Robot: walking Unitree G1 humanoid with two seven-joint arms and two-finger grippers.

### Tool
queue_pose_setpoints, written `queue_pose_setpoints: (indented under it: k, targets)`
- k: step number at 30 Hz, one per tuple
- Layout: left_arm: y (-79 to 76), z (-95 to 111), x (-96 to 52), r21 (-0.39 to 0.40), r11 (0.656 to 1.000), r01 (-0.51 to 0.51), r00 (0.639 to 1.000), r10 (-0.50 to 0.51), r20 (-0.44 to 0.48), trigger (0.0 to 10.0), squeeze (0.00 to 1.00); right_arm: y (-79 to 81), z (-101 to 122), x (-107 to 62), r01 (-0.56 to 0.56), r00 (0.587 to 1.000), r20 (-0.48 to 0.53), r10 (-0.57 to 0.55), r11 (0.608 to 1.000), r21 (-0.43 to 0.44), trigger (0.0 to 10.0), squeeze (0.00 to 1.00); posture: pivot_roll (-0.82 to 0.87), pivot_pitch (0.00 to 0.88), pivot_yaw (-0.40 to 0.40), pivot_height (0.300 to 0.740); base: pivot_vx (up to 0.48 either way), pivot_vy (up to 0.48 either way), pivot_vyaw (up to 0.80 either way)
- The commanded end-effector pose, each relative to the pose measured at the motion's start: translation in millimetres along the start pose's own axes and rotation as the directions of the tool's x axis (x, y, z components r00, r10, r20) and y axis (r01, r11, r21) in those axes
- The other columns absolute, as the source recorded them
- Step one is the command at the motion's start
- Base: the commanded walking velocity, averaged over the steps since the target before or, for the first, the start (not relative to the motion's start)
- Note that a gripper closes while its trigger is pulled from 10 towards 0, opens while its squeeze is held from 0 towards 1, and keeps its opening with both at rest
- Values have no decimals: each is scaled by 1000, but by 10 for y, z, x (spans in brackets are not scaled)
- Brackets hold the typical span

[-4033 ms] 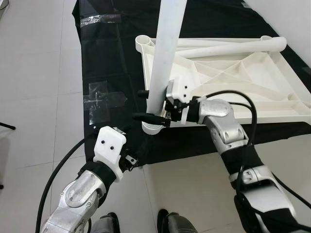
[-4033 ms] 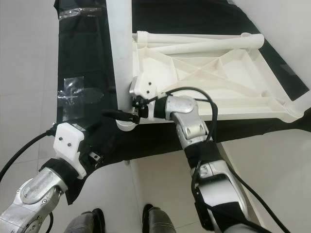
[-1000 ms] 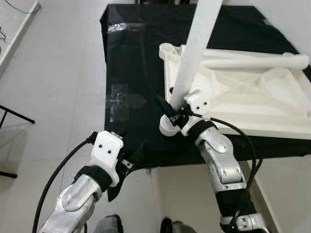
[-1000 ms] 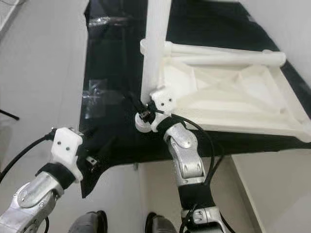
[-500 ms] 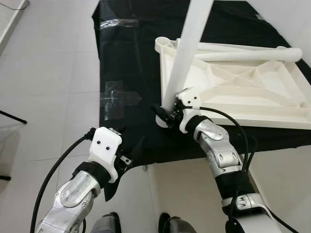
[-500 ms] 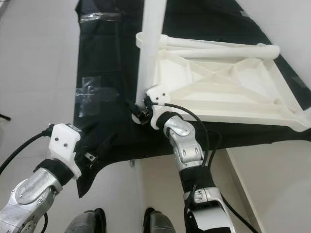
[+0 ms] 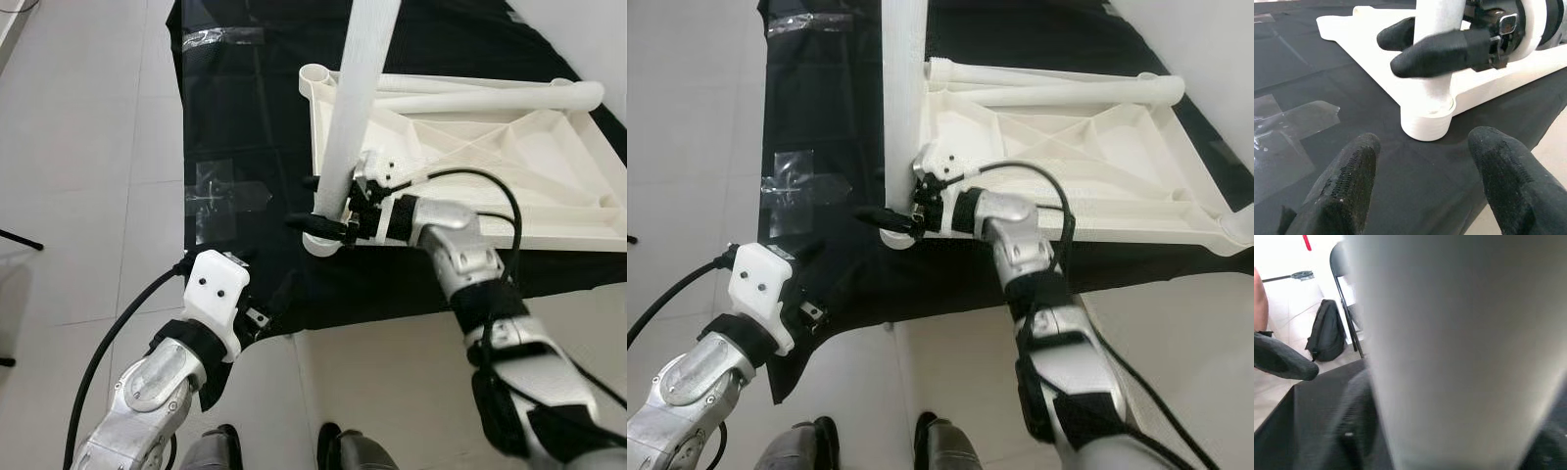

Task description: Building children table

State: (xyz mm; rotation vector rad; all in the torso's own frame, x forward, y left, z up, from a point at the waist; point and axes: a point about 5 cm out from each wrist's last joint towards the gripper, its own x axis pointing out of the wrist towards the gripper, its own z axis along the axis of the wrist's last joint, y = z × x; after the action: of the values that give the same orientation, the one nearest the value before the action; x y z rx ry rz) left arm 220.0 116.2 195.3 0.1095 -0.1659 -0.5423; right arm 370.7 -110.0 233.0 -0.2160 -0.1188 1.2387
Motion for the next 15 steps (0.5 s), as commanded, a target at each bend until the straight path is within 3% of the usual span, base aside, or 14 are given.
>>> queue_pose_setpoints:
  k: [1, 11, 15]
  targets:
    - [-40, 11, -11, -8, 1000, 11, 1000, -11, 5, 10000, 0, 43, -13, 32, -72, 997, 22, 71, 997, 19, 0, 0, 121, 237, -124, 740, 0, 0, 0]
    - [-45, 10, -5, -11, 1000, 11, 1000, -11, 6, 10000, 0, 28, -40, 11, -83, 996, 31, 83, 996, 15, 0, 0, 110, 238, -121, 740, 0, 0, 0]
    - [-55, 4, -18, -19, 1000, 14, 1000, -14, 5, 10000, 0, 19, -181, -21, 78, 997, 7, -78, 997, -7, 0, 0, 89, 243, -122, 740, 0, 0, 0]
